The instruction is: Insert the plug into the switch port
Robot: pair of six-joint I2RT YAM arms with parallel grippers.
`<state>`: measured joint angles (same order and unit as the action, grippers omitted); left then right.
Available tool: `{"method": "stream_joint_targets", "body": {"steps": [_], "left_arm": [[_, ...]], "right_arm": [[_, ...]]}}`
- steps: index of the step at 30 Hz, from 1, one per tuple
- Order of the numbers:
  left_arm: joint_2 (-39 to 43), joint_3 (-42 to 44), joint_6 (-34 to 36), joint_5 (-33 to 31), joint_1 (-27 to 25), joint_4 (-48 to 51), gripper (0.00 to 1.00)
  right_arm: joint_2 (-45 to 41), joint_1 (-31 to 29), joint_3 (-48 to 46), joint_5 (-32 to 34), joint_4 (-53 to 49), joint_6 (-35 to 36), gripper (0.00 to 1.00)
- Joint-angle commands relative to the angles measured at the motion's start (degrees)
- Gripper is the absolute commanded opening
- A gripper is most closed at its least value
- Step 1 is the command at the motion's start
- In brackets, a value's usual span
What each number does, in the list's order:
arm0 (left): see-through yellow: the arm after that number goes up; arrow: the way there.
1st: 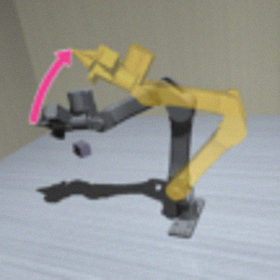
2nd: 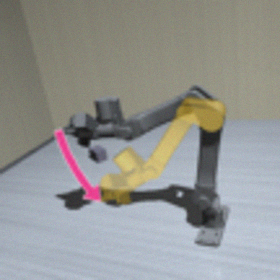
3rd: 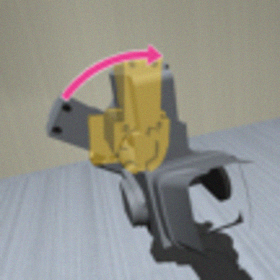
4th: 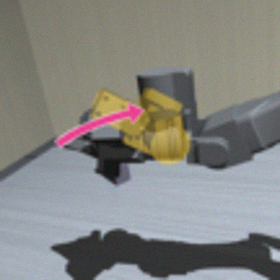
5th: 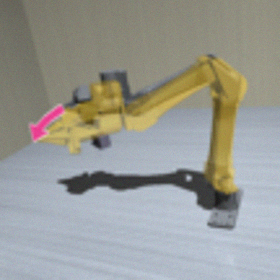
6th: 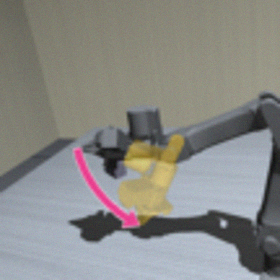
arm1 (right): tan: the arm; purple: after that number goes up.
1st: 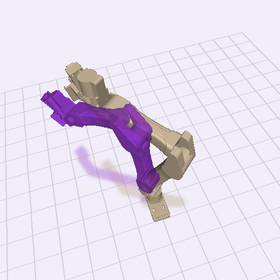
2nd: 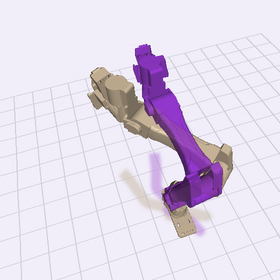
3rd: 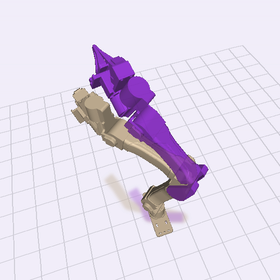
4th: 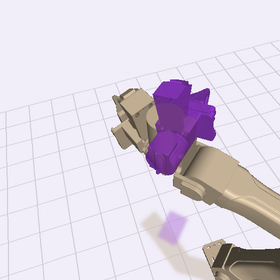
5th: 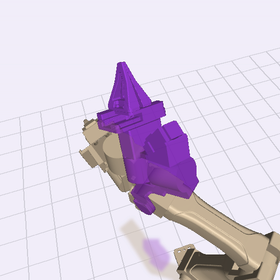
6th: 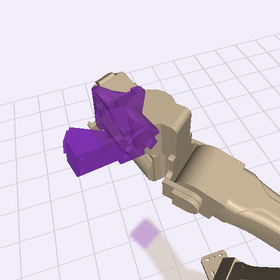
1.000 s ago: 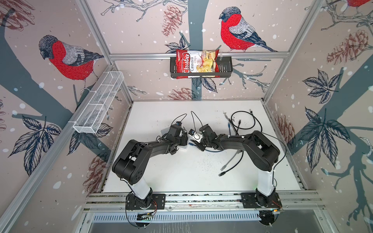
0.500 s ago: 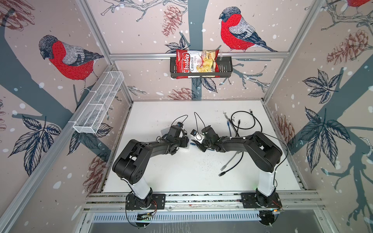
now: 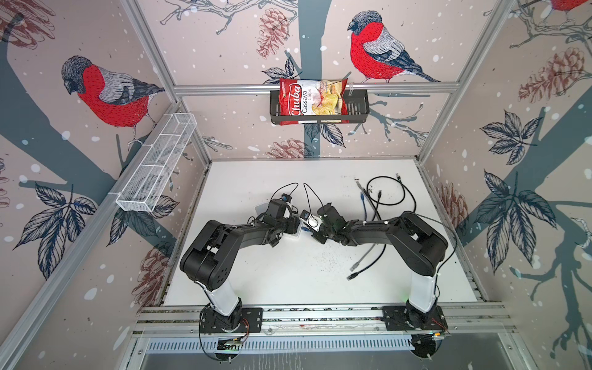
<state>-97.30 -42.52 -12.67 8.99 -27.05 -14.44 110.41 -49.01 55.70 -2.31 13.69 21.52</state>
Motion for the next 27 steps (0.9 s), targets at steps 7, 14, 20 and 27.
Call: {"method": "stream_joint_targets", "body": {"steps": [7, 14, 20, 27], "left_arm": [[-1.1, -2.2, 5.9, 16.1, -0.2, 1.2, 0.63], [-2.3, -4.0, 3.5, 14.9, 1.2, 1.4, 0.68], [-3.4, -5.4, 2.1, 15.1, 1.2, -0.1, 0.71], [-4.8, -7.7, 3.3, 15.7, 1.2, 0.5, 0.70]], "right_arm": [[1.2, 0.9, 0.0, -4.7, 2.6, 0.5, 0.02], [0.1, 1.3, -2.3, -4.9, 3.2, 0.0, 0.02], [-0.1, 1.0, -3.3, -5.8, 3.8, -0.4, 0.02], [0.2, 0.6, -3.4, -5.5, 2.7, -0.2, 0.02]]}}
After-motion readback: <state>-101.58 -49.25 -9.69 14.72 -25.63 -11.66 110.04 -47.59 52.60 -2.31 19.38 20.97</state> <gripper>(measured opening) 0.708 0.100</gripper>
